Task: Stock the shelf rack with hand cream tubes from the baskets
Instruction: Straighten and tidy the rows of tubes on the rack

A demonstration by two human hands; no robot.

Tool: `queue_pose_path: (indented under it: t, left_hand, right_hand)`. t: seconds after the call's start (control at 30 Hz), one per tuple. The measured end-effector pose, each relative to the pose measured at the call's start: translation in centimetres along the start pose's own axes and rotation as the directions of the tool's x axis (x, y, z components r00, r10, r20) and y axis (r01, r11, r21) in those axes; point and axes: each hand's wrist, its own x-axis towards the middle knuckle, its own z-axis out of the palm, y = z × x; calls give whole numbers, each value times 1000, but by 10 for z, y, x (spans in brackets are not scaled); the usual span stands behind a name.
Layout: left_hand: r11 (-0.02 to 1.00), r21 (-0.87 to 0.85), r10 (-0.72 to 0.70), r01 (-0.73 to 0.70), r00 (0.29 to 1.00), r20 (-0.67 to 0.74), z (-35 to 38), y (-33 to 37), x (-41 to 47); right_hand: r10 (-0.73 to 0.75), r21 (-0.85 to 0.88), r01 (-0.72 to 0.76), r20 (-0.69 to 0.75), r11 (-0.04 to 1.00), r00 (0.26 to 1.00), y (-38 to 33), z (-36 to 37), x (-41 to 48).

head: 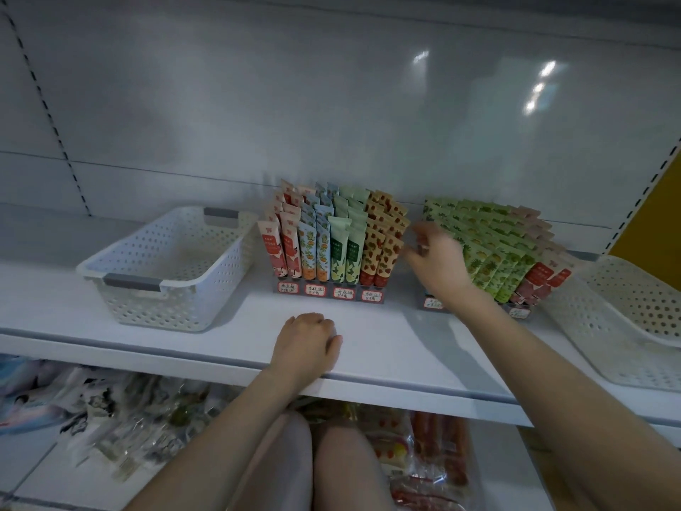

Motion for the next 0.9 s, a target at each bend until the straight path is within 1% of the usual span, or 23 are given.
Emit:
queue_pose_path:
  t: [0.1,0.2,0.3,0.4,0.47,0.6,0.7,0.77,0.9]
  left_hand:
    - [997,71,48,-44,997,-61,-11,7,-14]
    - [989,138,69,-56,993,-93,-26,7,-31]
    - [977,212,55,-38,996,-74,-38,2,-43]
    - [975,222,21,-6,997,-69,-49,-4,-50]
    - [967,254,25,-4,997,-78,-57,-6,-53]
    - [952,305,44,-27,998,-49,-74,-5,-48]
    - [940,339,75,-47,995,-72,-83,-9,-40]
    - [947,314,85,-64,995,-53,-89,-12,-36]
    - [962,271,58,-31,994,-94,-97,-22,-33]
  right_hand:
    - [-25,-5,25,3,1000,1000,-4,-12,-13]
    - [-16,-37,18,58,999,998,-7,-14,-26]
    - [20,-34,-16,120,999,993,-8,-9,-41]
    - [26,-49,-17,172,999,985,-8,-6,-51]
    - [27,-52,-17,190,998,981,-8,-7,-56]
    - [34,-44,-26,201,999,979,-8,-10,-55]
    - [32,-30,-27,189,999,982,-7,-9,-51]
    - [34,-25,-30,173,999,984,-6,-7,-48]
    - [31,-10,-30,137,999,990,-16,3,-45]
